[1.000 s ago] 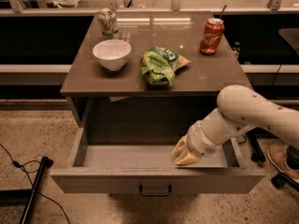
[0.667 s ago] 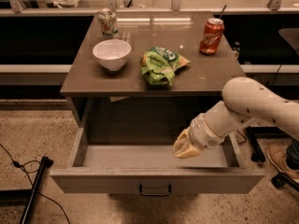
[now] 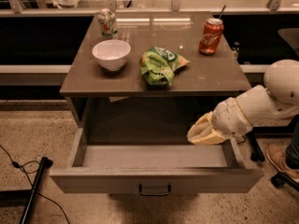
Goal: Open top drawer
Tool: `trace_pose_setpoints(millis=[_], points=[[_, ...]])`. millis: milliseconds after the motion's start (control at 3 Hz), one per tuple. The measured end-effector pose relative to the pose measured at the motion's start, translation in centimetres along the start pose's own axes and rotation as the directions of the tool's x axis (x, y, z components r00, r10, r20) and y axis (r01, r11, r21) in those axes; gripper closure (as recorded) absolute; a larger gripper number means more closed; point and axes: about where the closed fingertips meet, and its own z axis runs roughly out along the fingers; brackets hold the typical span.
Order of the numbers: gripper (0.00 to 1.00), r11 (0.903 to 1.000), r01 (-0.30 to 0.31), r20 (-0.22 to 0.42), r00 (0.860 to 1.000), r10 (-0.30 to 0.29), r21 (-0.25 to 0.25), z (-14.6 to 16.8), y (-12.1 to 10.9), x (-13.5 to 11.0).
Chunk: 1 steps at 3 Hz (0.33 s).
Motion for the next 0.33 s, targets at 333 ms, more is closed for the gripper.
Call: trace_pose_setpoints(millis=[333], points=[[0.81, 1.0000, -0.006, 0.014, 1.000, 0.006, 0.005, -0.22, 0.11, -0.21]])
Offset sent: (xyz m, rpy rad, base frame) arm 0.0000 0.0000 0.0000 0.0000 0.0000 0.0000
